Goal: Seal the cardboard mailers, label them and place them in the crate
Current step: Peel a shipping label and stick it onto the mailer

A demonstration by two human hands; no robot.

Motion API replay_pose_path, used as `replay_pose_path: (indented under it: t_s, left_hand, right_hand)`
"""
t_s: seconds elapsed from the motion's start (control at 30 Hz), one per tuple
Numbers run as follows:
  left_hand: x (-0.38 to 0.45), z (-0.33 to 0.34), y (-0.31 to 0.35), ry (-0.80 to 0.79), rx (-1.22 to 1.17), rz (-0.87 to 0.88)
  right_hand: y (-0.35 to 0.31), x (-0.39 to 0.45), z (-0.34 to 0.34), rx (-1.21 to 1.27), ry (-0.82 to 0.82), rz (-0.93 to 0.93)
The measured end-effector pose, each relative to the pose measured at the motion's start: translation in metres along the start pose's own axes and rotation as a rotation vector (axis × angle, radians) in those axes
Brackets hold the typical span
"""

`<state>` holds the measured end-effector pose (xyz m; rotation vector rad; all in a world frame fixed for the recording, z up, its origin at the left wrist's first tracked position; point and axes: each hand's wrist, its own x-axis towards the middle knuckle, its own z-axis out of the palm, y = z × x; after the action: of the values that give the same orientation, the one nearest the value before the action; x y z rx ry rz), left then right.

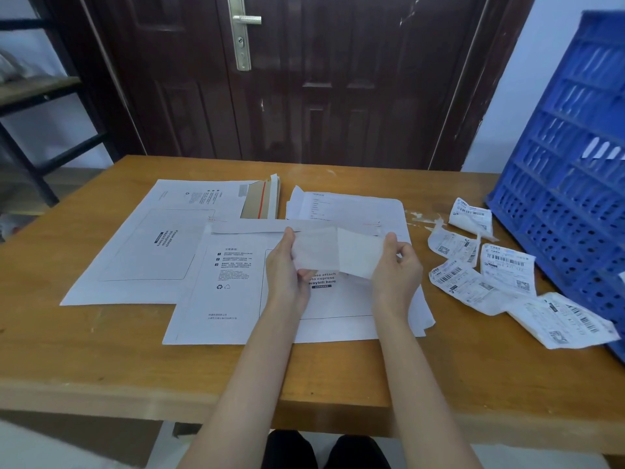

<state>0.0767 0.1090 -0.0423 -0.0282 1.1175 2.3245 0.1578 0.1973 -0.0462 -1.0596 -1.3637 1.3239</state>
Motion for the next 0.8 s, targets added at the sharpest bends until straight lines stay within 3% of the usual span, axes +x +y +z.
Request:
replay_pose_path:
  t_s: [0.5,0.8]
  left_hand:
    - [0.0,-0.002,0.004,-0.02,-0.084,-0.039]
    - [0.007,-0.011,0.009,-0.095,-0.384,-0.182]
  right_hand:
    - [0.0,0.003,-0.002,0.004,0.043,0.031]
    - [0.0,0.001,-0.001,-0.017,0.019,0.01]
